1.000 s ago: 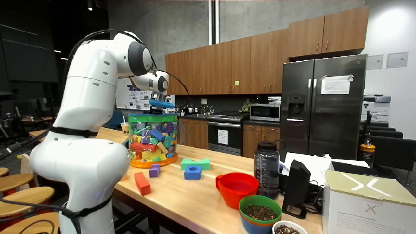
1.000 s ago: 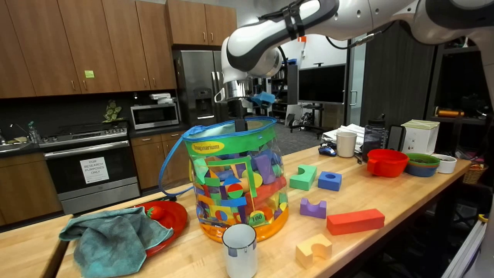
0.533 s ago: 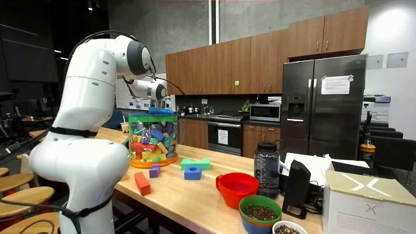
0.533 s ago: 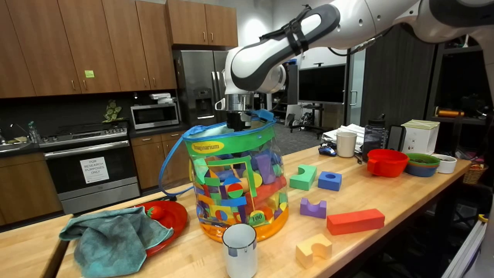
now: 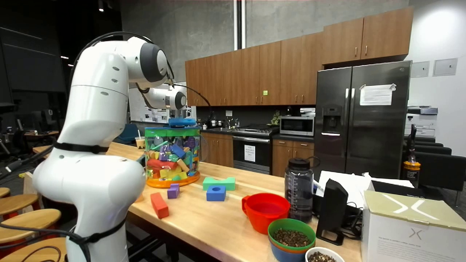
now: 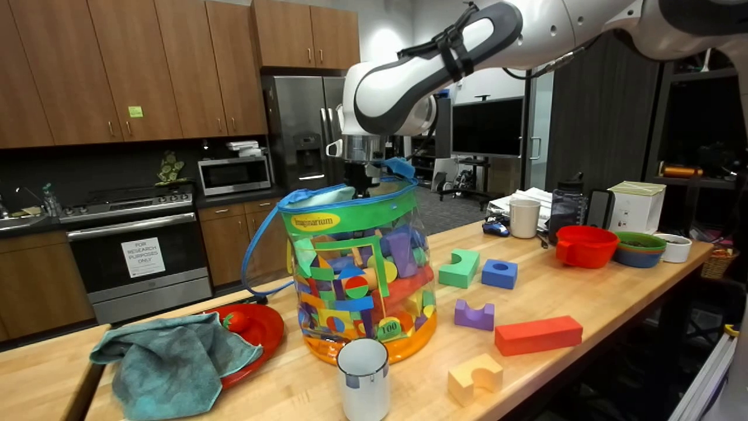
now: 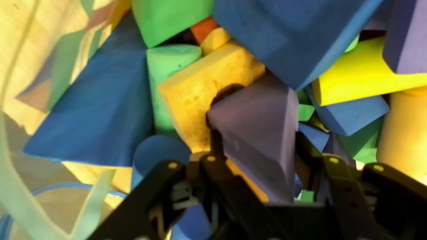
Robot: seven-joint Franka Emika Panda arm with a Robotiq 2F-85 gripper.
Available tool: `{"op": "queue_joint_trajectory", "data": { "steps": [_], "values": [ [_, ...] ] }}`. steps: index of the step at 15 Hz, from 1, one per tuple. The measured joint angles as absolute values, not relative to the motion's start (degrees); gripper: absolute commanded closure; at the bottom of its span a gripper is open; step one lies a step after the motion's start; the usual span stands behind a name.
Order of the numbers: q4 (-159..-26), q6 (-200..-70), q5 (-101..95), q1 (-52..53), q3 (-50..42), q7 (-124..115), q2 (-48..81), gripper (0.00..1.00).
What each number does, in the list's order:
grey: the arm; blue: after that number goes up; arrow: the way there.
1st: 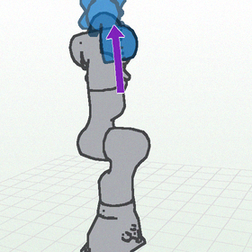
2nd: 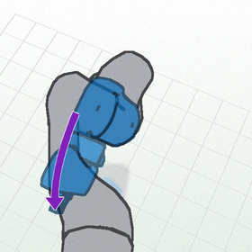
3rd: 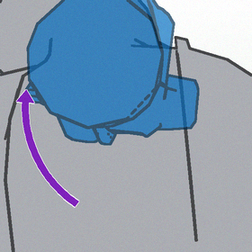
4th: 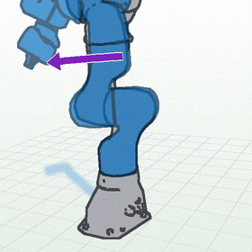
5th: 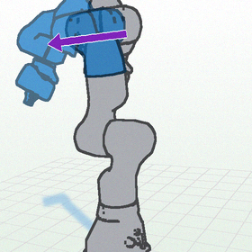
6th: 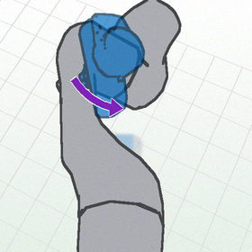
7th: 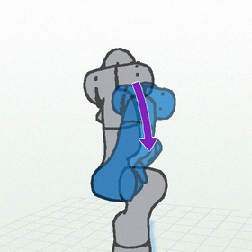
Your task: Pick one purple triangular block from the clear block bag and place it on the table
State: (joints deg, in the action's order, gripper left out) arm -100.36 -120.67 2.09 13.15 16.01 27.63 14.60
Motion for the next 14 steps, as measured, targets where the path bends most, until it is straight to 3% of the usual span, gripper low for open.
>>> {"op": "queue_joint_trajectory", "data": {
  "steps": [14],
  "values": [
    [-87.3,-119.0,-0.2,11.1,13.7,29.0,13.4,0.73]
  ]
}}
